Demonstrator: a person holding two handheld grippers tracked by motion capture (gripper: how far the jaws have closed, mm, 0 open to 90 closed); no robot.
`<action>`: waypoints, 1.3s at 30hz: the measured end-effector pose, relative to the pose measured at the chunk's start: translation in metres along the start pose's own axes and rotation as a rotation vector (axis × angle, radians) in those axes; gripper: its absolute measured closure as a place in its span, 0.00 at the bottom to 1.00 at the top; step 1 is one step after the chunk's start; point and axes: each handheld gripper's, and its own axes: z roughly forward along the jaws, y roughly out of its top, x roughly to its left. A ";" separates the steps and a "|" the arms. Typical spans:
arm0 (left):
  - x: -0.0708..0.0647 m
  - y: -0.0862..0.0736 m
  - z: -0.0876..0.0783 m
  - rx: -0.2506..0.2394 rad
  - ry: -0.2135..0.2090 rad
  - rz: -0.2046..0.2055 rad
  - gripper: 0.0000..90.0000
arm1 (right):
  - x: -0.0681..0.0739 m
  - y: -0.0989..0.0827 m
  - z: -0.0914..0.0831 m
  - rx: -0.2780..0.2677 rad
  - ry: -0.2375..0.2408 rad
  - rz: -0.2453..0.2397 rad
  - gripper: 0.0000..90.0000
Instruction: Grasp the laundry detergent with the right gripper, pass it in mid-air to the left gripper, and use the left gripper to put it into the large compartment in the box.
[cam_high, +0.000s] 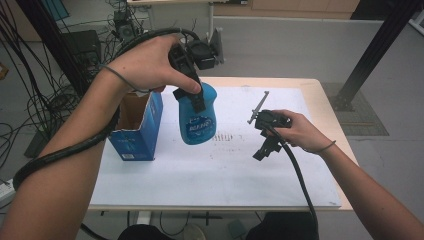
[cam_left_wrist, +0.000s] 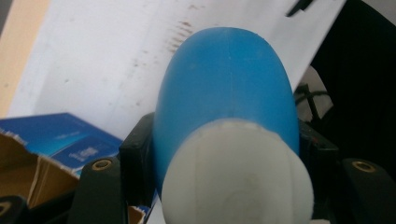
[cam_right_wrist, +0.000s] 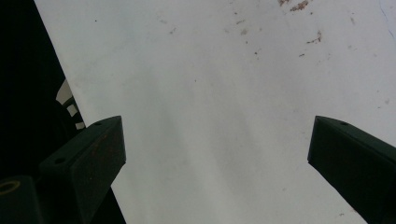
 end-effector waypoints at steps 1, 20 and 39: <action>0.004 -0.001 -0.002 -0.005 0.016 -0.019 0.42 | 0.000 0.000 0.000 0.000 -0.004 0.002 0.04; 0.075 -0.036 -0.040 -0.066 0.195 -0.508 0.42 | -0.009 0.000 0.004 -0.036 -0.015 0.034 0.04; 0.120 -0.086 -0.038 -0.066 0.227 -0.804 0.42 | -0.014 -0.002 0.003 -0.048 -0.022 0.057 0.04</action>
